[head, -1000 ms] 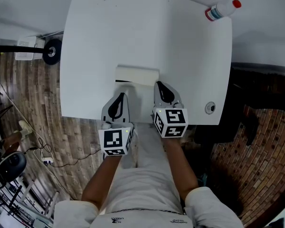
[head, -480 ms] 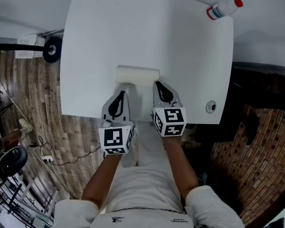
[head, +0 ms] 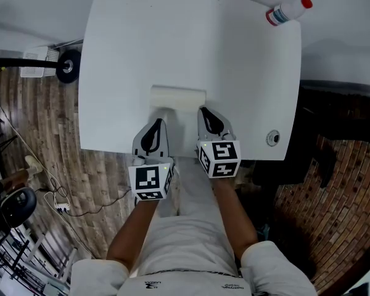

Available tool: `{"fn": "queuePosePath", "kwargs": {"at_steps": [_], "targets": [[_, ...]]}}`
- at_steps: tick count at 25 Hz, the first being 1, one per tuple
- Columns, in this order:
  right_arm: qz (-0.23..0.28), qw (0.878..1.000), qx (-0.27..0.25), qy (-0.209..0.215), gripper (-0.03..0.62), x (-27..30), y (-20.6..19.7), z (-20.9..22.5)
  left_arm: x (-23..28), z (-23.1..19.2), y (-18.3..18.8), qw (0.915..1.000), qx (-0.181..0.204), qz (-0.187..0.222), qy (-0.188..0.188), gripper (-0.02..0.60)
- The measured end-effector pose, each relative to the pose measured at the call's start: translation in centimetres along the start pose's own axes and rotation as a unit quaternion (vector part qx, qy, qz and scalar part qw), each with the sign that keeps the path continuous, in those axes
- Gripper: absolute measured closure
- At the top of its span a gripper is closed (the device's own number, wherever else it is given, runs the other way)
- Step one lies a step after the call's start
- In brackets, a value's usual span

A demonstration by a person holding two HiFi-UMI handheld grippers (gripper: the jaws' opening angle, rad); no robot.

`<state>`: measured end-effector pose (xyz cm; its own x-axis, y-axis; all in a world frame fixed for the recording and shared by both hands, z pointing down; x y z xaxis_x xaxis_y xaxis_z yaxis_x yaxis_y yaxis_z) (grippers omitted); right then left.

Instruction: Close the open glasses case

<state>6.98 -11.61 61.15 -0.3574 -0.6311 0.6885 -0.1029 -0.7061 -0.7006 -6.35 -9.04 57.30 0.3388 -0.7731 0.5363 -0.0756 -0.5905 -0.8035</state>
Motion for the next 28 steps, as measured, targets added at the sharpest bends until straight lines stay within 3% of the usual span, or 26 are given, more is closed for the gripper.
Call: {"fn": "queuePosePath", "kwargs": {"at_steps": [28], "targets": [[0.014, 1.000, 0.000, 0.004, 0.576, -4.0, 1.7, -1.2, -2.4, 0.6, 3.3, 0.9998, 0.016, 0.014, -0.006, 0.584]]}}
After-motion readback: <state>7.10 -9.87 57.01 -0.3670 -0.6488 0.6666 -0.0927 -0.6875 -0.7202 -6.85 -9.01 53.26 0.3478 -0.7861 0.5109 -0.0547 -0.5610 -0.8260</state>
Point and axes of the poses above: the fingertips, and each gripper's own axes: x forward along the fingers, z to its right, y out of its top, the point moved 3 cm from there along -x, backward along the fingers, and after that the axes turned 2 degrees about -z, right-handed, at the moved point
